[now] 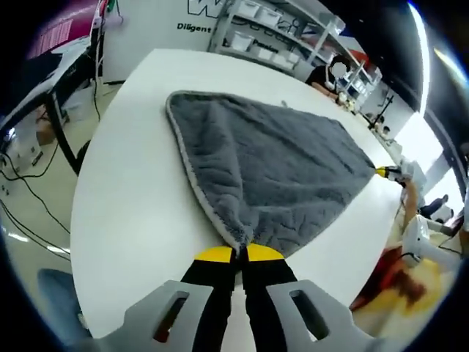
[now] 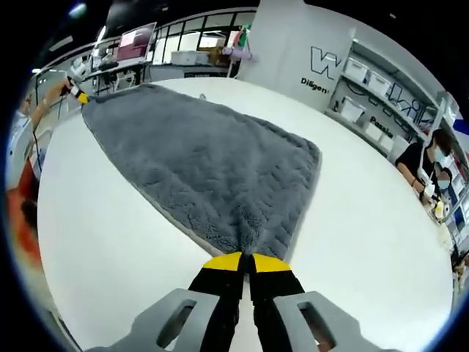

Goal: Fold the towel on the table until its edges align and the towel forms a compact rectangular stack.

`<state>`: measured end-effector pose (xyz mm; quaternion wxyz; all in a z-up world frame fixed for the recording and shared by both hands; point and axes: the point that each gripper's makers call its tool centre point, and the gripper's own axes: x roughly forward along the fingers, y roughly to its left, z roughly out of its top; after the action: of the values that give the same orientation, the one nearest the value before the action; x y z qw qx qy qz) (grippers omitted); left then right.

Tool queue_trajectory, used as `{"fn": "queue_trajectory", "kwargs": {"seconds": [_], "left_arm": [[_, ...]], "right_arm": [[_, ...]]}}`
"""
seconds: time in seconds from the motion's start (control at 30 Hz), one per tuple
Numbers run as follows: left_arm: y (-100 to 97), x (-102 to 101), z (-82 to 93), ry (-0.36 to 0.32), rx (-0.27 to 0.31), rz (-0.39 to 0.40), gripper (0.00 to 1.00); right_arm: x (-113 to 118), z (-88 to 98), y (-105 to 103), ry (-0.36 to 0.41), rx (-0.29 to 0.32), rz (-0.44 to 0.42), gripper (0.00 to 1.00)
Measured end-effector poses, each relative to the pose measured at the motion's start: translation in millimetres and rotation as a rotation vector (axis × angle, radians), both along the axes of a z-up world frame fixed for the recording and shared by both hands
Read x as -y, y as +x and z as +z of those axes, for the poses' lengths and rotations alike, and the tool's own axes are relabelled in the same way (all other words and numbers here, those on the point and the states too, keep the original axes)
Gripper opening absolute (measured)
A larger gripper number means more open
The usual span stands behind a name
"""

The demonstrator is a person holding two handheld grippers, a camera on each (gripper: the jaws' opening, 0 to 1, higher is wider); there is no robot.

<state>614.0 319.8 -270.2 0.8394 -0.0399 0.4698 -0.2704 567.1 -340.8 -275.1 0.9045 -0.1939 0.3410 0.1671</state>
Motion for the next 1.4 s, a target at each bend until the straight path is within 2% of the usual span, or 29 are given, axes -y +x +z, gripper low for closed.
{"fn": "queue_trajectory", "kwargs": {"seconds": [0.17,0.37,0.57,0.77,0.87,0.93,1.03,1.13,1.2,1.33,1.4], "left_arm": [[-6.1,-6.5,-14.1,0.078,-0.093,-0.016,0.02],[-5.0,-14.6,-13.9,0.135,-0.119,-0.035,0.02],[-1.8,-22.8,-14.5,0.156,-0.142,-0.038,0.02],[-0.2,-32.1,-9.3,0.174,-0.139,-0.033,0.02],[0.5,-30.7,-6.9,0.174,-0.101,-0.060,0.02],[0.3,-28.2,-5.9,0.174,-0.072,-0.090,0.03],[1.3,-25.8,-1.4,0.173,-0.025,-0.094,0.05],[4.6,-24.6,8.2,0.171,0.046,-0.086,0.07],[0.1,-16.8,16.4,0.162,0.097,-0.141,0.10],[0.9,-6.8,33.9,0.152,0.212,-0.159,0.21],[2.2,-2.3,43.4,0.159,0.273,-0.163,0.28]], "right_arm": [[-2.9,-2.5,-9.6,-0.024,-0.023,0.018,0.00],[-10.6,-1.3,-29.5,-0.025,-0.044,0.048,0.00],[-16.4,-6.3,-42.0,0.001,-0.061,0.063,0.00],[-27.2,-2.5,-57.8,0.006,-0.083,0.091,0.00],[-31.0,1.9,-61.6,0.019,-0.074,0.087,0.00],[-33.1,5.4,-63.4,0.031,-0.065,0.078,0.05],[-31.7,13.5,-61.3,0.052,-0.040,0.063,0.23],[-34.5,25.2,-56.1,0.106,0.006,0.067,0.32],[-34.0,32.6,-52.1,0.144,0.025,0.054,0.39],[-32.6,40.8,-42.2,0.159,0.060,0.046,0.65],[-30.5,42.2,-36.6,0.154,0.067,0.034,0.68]]}}
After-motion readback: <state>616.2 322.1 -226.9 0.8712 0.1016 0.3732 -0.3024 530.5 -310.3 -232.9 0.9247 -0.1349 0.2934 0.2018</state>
